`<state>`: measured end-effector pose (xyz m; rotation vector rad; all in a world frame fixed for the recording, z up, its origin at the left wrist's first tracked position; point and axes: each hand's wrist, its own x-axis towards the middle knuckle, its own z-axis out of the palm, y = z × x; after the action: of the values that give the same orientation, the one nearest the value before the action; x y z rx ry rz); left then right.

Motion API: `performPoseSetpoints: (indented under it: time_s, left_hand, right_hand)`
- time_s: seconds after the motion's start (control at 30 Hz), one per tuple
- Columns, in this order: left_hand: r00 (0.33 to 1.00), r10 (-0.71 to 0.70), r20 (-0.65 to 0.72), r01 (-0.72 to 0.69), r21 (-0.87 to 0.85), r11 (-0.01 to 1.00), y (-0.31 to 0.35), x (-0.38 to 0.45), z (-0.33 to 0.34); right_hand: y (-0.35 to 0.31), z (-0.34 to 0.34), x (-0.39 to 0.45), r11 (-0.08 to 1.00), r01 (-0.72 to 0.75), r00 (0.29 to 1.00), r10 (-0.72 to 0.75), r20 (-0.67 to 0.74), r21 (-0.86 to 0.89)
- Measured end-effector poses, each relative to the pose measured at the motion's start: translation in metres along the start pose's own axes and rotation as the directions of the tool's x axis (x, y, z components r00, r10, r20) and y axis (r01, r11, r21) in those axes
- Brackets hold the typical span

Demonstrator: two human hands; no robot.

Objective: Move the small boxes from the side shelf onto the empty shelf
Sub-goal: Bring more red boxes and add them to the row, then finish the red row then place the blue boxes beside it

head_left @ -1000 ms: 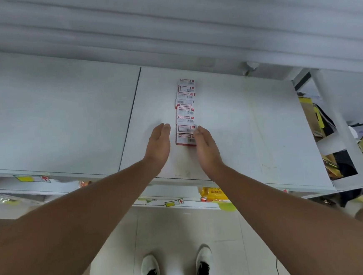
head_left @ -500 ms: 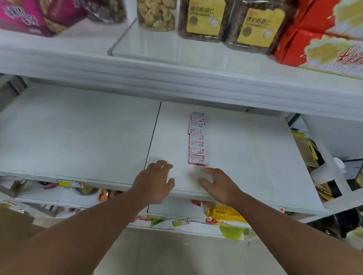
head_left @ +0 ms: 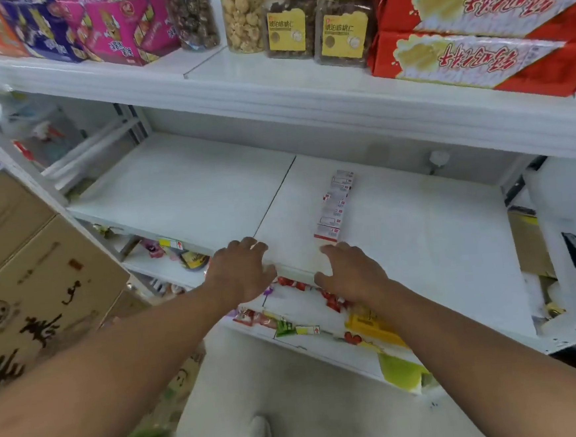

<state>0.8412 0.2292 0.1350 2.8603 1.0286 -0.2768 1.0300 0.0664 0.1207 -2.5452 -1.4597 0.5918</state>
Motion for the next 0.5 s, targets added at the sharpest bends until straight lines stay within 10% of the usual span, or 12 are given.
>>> performPoseSetpoints:
  time_s: [0.5]
  left_hand:
    - [0.936,-0.351,0.030,0.351,-0.002,0.936,0.012,-0.187,0.021]
  right_hand:
    - [-0.058,0.037,-0.090,0.932,0.346,0.938,-0.341,0.065,-0.104]
